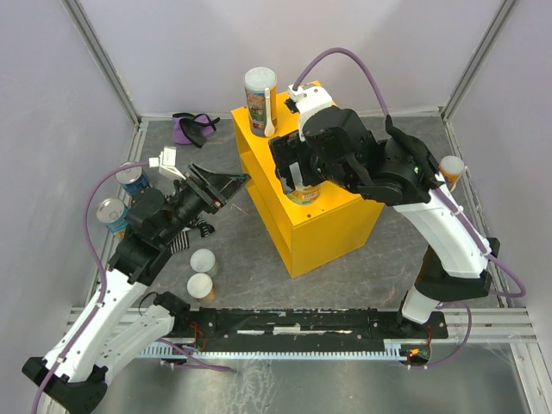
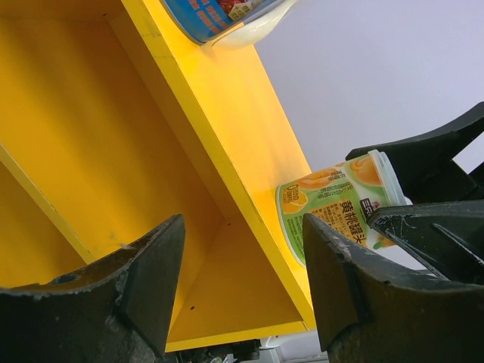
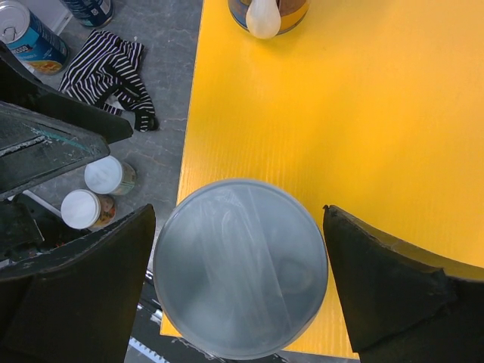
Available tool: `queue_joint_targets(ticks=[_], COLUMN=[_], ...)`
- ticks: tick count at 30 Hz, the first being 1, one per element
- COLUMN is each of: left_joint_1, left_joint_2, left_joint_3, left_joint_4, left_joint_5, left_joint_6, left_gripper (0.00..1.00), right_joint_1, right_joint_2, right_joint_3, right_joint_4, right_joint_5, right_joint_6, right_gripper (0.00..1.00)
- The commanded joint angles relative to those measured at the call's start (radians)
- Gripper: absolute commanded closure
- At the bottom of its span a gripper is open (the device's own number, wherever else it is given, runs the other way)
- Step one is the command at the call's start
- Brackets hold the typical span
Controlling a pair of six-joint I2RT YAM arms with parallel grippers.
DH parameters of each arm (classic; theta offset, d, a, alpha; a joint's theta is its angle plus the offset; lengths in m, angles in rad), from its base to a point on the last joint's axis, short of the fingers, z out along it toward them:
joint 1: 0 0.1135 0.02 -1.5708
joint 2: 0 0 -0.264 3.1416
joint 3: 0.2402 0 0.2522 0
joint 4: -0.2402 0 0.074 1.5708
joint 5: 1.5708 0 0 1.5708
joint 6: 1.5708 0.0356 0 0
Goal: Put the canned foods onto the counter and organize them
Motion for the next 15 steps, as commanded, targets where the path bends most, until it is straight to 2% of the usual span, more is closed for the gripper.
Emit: queue_joint_targets(ticks=[1,10,15], left_joint_1=[0.004,0.004,0.005], left_joint_2=[0.001,0.013,0.02], left_joint_3=[0.022,0.049,0.062], left_joint_4=[0.049,0.035,0.027], left_joint_5=[-0.01,-0.019,-0.03], left_joint_6=[0.012,0.036,0.046], left_gripper=[0.3,0.29,0.29], right_joint_1=[0.006,0.006,0.006], right_joint_2=[-0.041,-0.057,-0.114], right_joint_3=[-0.01,0.016,-0.014], right_joint_4=[0.057,0.077,0.163], right_joint_5=[0.024,0.068,0.166], right_joint_6=[0.006,-0.023,-0.07], right_gripper=[0.01,0.01,0.01])
